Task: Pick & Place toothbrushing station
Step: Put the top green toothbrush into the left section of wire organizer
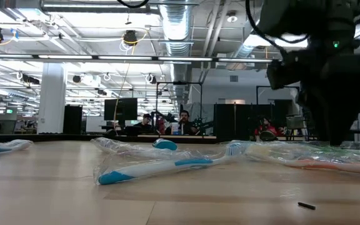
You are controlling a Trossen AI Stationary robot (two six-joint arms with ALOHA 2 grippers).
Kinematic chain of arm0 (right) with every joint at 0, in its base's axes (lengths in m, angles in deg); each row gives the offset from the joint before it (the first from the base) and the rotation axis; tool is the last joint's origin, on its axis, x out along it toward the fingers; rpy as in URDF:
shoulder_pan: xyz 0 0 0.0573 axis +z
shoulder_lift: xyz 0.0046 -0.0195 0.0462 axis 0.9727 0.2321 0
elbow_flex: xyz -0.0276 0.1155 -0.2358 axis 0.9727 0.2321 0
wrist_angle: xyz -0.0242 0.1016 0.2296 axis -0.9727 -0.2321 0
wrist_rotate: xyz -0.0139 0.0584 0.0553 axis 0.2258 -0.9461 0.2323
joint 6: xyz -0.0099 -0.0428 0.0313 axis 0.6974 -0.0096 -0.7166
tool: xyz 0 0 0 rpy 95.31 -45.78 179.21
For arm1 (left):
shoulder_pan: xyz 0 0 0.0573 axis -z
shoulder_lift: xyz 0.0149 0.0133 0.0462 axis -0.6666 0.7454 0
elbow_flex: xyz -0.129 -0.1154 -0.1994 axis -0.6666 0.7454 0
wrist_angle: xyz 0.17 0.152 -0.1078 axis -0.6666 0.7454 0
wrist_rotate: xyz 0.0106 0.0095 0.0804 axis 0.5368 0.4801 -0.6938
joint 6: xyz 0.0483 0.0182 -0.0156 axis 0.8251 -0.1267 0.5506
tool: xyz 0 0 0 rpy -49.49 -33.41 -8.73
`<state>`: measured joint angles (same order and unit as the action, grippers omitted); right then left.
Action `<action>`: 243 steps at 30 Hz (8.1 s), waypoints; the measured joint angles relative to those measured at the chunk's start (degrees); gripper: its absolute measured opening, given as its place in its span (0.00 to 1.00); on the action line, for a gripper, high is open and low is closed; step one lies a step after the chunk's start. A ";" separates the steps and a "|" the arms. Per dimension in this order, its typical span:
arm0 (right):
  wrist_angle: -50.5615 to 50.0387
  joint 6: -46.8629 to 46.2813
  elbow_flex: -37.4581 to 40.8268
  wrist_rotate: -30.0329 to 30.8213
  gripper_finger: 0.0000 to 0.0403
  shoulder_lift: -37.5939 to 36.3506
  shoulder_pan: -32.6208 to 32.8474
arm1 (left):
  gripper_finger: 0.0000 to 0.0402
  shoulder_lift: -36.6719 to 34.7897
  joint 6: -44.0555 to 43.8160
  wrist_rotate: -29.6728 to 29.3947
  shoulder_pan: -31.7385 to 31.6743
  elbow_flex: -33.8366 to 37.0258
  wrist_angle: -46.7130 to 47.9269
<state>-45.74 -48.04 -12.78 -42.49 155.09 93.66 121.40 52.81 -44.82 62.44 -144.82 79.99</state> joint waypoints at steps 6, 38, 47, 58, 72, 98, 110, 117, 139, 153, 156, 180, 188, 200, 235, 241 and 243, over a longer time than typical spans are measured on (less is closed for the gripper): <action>0.25 0.01 0.68 -0.07 0.52 3.72 -0.18 | 0.00 0.00 -0.02 -0.07 0.65 0.00 0.01; -1.05 -13.71 0.51 4.87 0.03 -8.77 0.20 | 0.00 0.00 0.11 -0.45 0.63 0.00 -0.02; -3.57 -28.62 0.49 30.48 0.01 -27.74 0.20 | 0.00 0.00 0.23 -4.19 0.63 0.00 -0.07; -23.83 -48.24 0.42 61.16 0.01 -35.16 -5.38 | 0.00 0.00 0.08 -10.56 0.63 0.00 -0.03; -47.15 -80.36 5.50 75.08 0.01 -30.62 -11.13 | 0.00 0.00 5.61 -23.20 0.63 0.08 -0.12; -39.08 -82.27 21.43 86.50 0.01 -38.04 -14.40 | 0.00 -13.18 -0.72 -42.75 1.50 20.68 -3.59; -30.28 -79.71 28.14 88.37 0.01 -37.03 -19.52 | 0.00 -14.47 -0.83 -43.55 2.18 22.88 -5.53; -27.29 -81.52 31.61 88.06 0.01 -37.01 -17.18 | 0.00 -14.47 -0.40 -43.98 2.16 22.86 -5.86; -27.46 -73.94 32.42 89.79 0.01 -37.08 -14.27 | 0.00 -14.45 -0.02 -44.98 2.18 22.82 -6.01; -26.15 -70.67 32.59 90.01 0.00 -36.69 -14.47 | 0.00 -14.45 -0.12 -45.33 2.16 22.82 -6.03; -26.37 -70.48 32.59 89.99 0.00 -36.71 -14.47 | 0.00 -14.45 -0.25 -45.33 2.16 22.80 -6.03; -22.45 -64.75 29.27 89.95 0.02 -36.27 -16.45 | 0.00 -11.72 -3.41 -47.19 2.05 22.77 -6.98; -14.53 -61.79 31.34 89.96 0.02 -36.21 -20.85 | 0.00 -11.72 -3.28 -47.76 2.07 22.77 -7.37; -9.55 -59.99 34.32 89.86 0.02 -36.21 -19.74 | 0.00 -11.72 -2.98 -47.56 2.07 22.77 -7.38; -4.90 -52.80 33.67 89.94 0.02 -35.13 -17.14 | 0.00 -11.76 -1.75 -47.58 2.07 22.77 -9.14; -4.11 -52.72 33.67 89.94 0.02 -35.13 -17.42 | 0.00 -11.76 -1.73 -47.56 2.27 22.77 -9.14; -4.36 -55.40 33.47 89.92 0.03 -35.13 -17.86 | 0.00 -11.76 -1.73 -47.56 2.27 22.77 -9.16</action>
<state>-50.10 -103.45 20.68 47.43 119.96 75.80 109.64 51.09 -92.38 64.70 -122.05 70.83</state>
